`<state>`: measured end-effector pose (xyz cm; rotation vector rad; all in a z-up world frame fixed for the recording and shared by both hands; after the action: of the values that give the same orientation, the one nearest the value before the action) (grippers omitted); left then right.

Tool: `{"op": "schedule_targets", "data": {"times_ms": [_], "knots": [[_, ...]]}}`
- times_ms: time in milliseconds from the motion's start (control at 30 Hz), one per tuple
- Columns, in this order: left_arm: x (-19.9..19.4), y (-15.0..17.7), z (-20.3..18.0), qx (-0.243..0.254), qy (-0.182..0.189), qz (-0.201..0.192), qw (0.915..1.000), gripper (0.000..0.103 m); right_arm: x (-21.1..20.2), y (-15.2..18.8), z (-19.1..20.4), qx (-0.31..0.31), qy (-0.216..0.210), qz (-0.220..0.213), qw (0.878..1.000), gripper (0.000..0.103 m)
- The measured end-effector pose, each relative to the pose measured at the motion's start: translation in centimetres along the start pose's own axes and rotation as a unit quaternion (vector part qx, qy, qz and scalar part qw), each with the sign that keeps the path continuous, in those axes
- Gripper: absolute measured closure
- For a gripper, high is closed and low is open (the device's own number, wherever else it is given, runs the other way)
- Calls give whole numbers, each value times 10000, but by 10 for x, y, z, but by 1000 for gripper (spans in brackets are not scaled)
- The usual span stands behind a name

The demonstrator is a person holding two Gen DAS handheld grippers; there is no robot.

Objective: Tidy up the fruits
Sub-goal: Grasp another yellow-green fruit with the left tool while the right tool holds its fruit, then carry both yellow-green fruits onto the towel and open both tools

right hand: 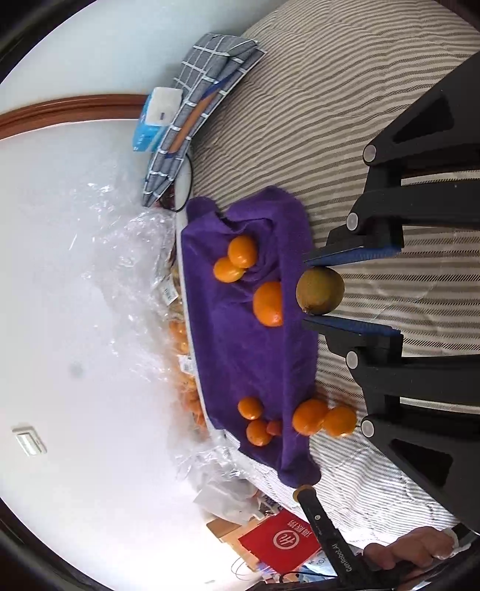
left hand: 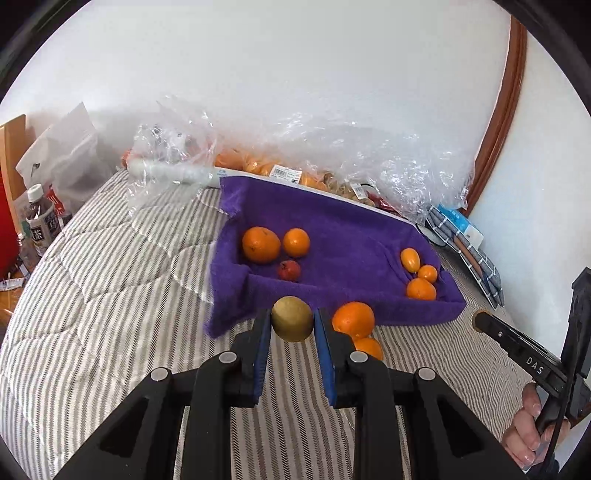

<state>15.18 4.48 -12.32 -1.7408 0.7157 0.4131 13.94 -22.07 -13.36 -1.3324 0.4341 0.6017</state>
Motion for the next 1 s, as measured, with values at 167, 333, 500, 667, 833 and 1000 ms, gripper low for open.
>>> {"op": "schedule_targets", "data": {"times_ms": [167,333,500,667,833,1000], "knots": [[-7,-20,22,-179,-276,-71,9994,80,2,-15,3,11,-113,-117,9999,76],[-4,-35,43,-295,-512,-155,9981,80,12,-29,3,40,-199,-215,9996,76],[10,-54,43,-404,-411,-112,9983,80,28,-47,1,19,-213,-237,9995,76],[35,-70,25,-211,-294,-128,9993,80,44,-69,0,-67,-151,-349,9993,76],[59,-76,17,-448,140,-21,9989,80,69,-79,2,-58,-230,-255,9994,76],[88,-74,5,-365,280,123,9989,80,94,-71,0,42,-246,-86,9997,76]]}}
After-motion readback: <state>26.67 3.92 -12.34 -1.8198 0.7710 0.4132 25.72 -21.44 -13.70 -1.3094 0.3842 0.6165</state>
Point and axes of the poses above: each gripper's, at about its wrist camera, not at the fingertips, and x roughly the way its jaws point, z to its left, y to its underside, the point moved 4 cm from there along x, roughly the way its jaws point, and after that the axes turned 1 degree about y, right-handed, at the moved point
